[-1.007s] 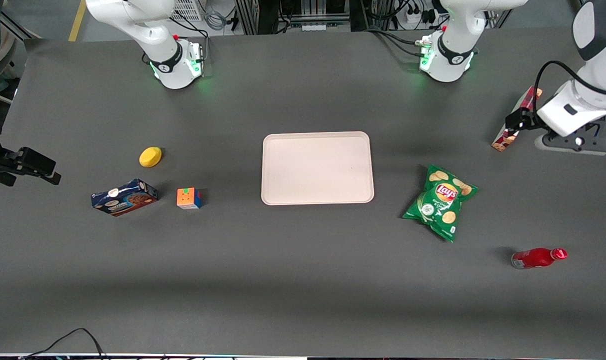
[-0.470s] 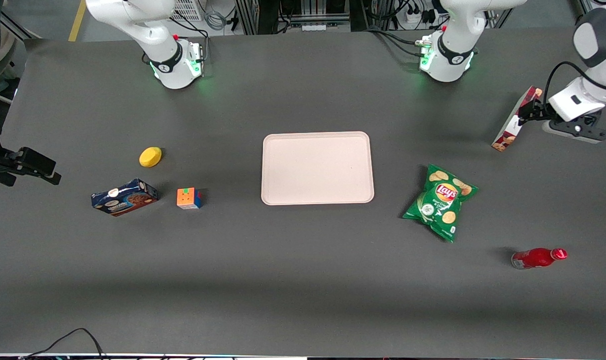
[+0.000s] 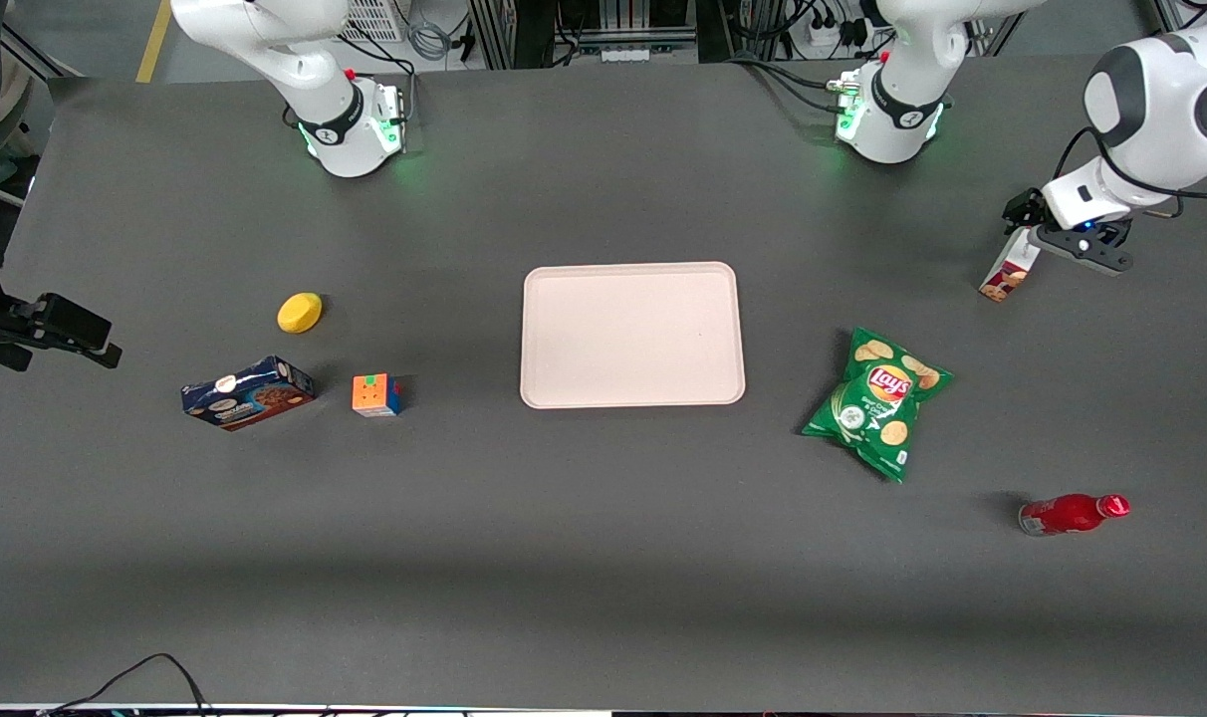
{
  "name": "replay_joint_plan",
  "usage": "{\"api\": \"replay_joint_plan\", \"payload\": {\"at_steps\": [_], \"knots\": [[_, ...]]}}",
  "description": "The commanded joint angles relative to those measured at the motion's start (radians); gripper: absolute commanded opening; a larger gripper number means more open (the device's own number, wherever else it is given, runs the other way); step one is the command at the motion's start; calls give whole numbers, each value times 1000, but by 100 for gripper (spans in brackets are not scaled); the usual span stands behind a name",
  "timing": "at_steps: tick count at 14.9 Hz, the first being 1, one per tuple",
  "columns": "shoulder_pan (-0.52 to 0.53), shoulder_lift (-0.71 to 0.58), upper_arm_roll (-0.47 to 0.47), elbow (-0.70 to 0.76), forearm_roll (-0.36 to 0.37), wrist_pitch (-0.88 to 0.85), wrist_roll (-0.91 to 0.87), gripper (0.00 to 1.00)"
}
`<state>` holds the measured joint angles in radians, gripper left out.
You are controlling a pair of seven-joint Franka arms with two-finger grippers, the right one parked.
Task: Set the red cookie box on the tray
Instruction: 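Close the left gripper on the cookie box and lift it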
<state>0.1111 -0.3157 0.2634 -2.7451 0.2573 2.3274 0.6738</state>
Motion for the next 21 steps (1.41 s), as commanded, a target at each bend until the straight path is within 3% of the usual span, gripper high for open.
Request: {"api": "replay_joint_plan", "payload": {"at_steps": [1,7,16,18,21], "knots": [[2,10,144,-67,71,139,168,100],[-1,127,252,-113,71,297,273,100],[-4,184,283,-154,71,339,273,100],[-5,184,283,-154,71,339,273,87],[-11,184,283,-154,71,339,273,47]]}}
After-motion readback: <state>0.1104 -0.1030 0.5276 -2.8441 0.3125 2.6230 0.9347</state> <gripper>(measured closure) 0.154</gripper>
